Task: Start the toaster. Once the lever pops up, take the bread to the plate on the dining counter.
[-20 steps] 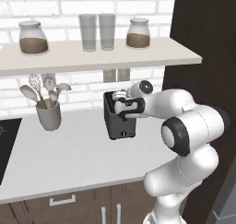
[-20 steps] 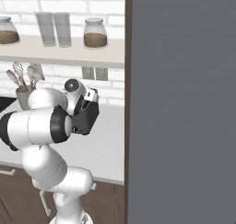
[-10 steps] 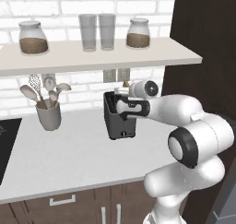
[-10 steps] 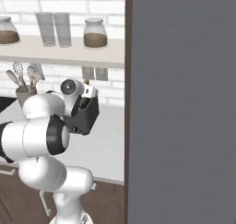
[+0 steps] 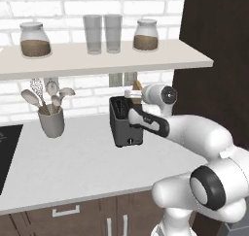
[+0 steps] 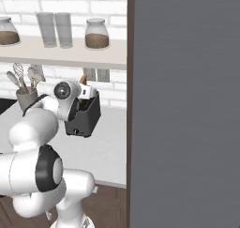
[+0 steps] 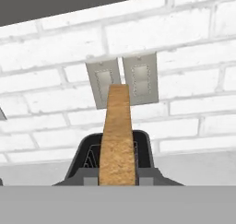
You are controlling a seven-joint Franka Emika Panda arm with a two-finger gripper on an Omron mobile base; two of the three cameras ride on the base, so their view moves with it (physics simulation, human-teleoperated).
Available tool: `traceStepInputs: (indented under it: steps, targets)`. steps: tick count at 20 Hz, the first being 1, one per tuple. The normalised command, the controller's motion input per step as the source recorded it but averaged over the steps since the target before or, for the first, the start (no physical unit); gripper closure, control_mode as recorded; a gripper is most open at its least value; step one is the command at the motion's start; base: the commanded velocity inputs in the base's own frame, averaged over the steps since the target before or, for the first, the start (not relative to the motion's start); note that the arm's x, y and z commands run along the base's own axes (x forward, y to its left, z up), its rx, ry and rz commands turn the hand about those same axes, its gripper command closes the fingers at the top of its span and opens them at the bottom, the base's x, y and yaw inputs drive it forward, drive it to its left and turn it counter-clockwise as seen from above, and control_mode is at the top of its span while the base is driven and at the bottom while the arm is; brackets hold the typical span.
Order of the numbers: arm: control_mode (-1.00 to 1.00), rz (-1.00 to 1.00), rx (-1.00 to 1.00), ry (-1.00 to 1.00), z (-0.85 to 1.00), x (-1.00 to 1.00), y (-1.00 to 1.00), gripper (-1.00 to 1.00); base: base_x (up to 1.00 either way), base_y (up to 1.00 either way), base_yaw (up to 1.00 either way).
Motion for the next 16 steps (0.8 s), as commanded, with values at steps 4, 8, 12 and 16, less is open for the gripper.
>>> traceStepInputs:
  steps: [4, 8, 12, 16]
  targets:
    - [-1.0, 0.0, 0.0, 0.0, 0.34, -0.66, 0.0, 1.0, 0.0, 0.0, 0.0]
    - [-1.0, 0.0, 0.0, 0.0, 0.74, -0.68, 0.0, 1.0, 0.0, 0.0, 0.0]
    - [-1.0, 0.0, 0.01, 0.07, 0.75, -1.0, 0.0, 1.0, 0.0, 0.0, 0.0]
    - [-1.0, 0.0, 0.07, 0.23, 0.53, -1.0, 0.0, 1.0, 0.0, 0.0, 0.0]
